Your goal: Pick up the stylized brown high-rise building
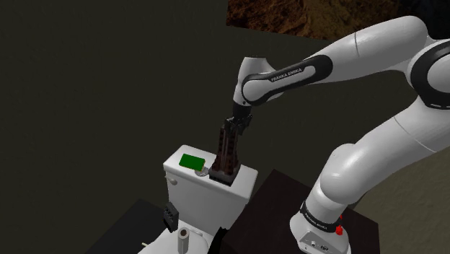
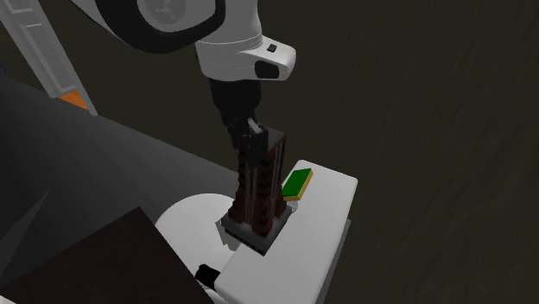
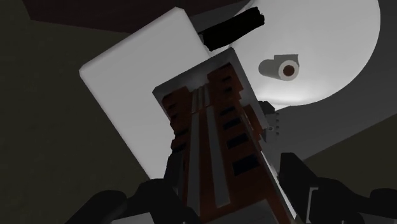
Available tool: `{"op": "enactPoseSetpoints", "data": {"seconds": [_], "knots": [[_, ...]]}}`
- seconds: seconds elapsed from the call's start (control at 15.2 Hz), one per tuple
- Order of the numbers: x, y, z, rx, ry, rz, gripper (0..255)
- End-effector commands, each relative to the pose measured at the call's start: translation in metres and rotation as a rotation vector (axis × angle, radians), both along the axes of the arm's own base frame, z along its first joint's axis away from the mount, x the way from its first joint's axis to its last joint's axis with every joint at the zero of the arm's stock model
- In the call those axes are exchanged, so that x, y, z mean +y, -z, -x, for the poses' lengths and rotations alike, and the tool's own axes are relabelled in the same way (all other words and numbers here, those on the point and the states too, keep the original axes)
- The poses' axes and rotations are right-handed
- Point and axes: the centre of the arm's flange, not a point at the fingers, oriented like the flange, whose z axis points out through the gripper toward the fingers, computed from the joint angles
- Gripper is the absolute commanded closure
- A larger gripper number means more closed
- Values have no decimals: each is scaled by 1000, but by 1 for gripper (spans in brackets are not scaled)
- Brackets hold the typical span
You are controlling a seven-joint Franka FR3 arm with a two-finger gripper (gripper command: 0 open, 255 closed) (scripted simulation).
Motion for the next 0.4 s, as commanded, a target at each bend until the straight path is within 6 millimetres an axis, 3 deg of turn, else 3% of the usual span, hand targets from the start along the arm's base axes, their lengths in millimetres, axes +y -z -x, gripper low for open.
{"op": "enactPoseSetpoints", "data": {"seconds": [0.0,0.33], "knots": [[1,-12,-1,-2,0,0,255],[1,-29,-1,-2,0,0,255]]}}
